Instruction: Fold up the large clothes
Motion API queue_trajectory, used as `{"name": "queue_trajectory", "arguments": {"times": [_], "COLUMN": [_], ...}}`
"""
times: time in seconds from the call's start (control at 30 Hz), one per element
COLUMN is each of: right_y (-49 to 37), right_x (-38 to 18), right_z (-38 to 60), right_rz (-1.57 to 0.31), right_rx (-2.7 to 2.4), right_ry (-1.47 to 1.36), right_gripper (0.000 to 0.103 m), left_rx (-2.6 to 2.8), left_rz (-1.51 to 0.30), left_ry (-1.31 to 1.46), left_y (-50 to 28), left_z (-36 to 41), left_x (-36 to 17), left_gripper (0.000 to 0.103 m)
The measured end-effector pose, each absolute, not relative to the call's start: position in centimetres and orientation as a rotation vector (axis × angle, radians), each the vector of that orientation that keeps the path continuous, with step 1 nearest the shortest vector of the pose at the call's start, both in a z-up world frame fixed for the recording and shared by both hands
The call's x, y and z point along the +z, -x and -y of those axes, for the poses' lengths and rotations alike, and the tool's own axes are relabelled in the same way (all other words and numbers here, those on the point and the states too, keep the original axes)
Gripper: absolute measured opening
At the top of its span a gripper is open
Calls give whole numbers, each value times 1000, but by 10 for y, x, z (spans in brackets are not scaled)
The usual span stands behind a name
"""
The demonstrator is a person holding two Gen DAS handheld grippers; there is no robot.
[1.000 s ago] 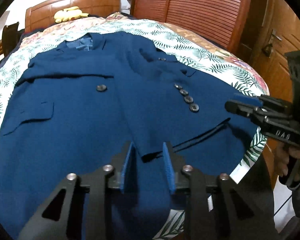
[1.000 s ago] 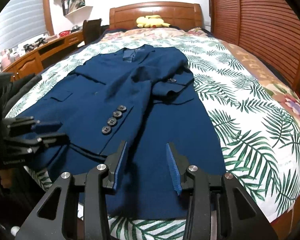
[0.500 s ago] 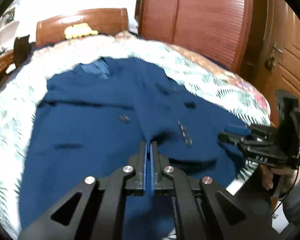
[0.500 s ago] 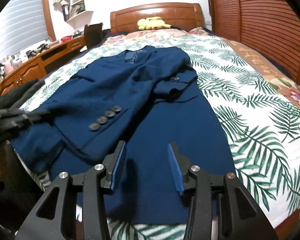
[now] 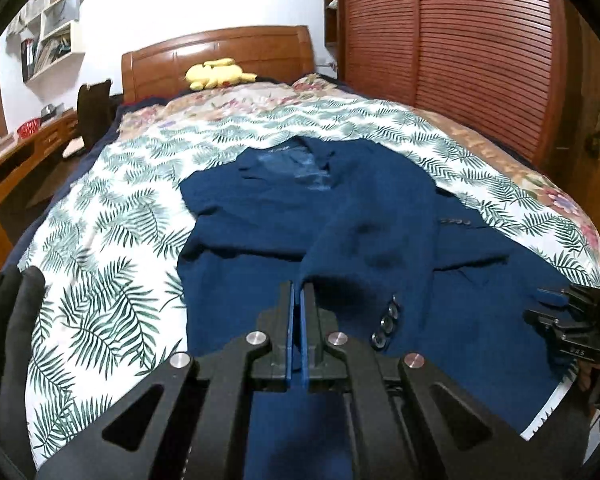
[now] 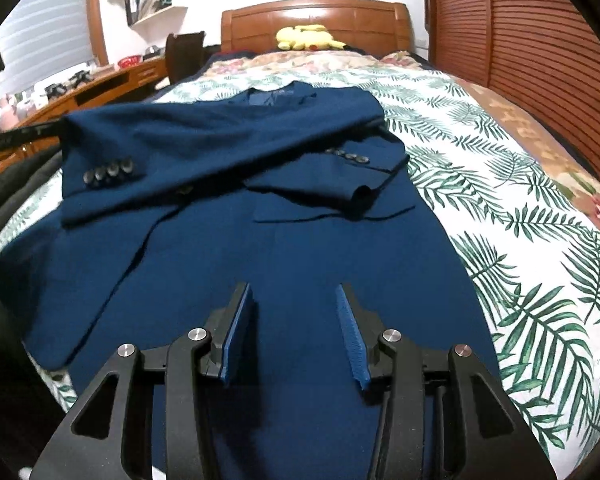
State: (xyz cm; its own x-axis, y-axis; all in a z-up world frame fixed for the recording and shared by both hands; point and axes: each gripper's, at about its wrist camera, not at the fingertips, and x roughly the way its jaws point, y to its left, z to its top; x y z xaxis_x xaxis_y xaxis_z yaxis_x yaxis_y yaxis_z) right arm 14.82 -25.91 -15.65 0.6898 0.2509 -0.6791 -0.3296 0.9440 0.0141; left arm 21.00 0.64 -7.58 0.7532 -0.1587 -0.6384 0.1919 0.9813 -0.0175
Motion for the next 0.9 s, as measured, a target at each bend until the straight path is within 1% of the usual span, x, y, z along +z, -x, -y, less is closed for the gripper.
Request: {"name": "queue_trajectory", "arguments": {"times": [0.13,0.4,0.57,0.73,0.9], "right_y": [-148,-149,-149,-149,-149], "right_x": [-161,-165,-164,-165,-164], "right_z": [259,260,259,259,258], "right_rz": [-733,-733,-734,-733,-733], "right_rx": [325,326,325,325,323], "right_ry": [127,130,130,131,136], "right_gripper": [46,49,49,50,50], "left_rx": [-191,-164,-133,-93,-70], "left_rz": [-722,-730,-743,-750,-760], "left_ry": [-25,28,61,54,62], "left_y": [-208,-177,-156,-141,-128], "left_z": [-13,-30,-48,-62,-74], "left_x": [-83,-95,-101,-106,-111], "left_gripper": [1,2,10,21,27]}}
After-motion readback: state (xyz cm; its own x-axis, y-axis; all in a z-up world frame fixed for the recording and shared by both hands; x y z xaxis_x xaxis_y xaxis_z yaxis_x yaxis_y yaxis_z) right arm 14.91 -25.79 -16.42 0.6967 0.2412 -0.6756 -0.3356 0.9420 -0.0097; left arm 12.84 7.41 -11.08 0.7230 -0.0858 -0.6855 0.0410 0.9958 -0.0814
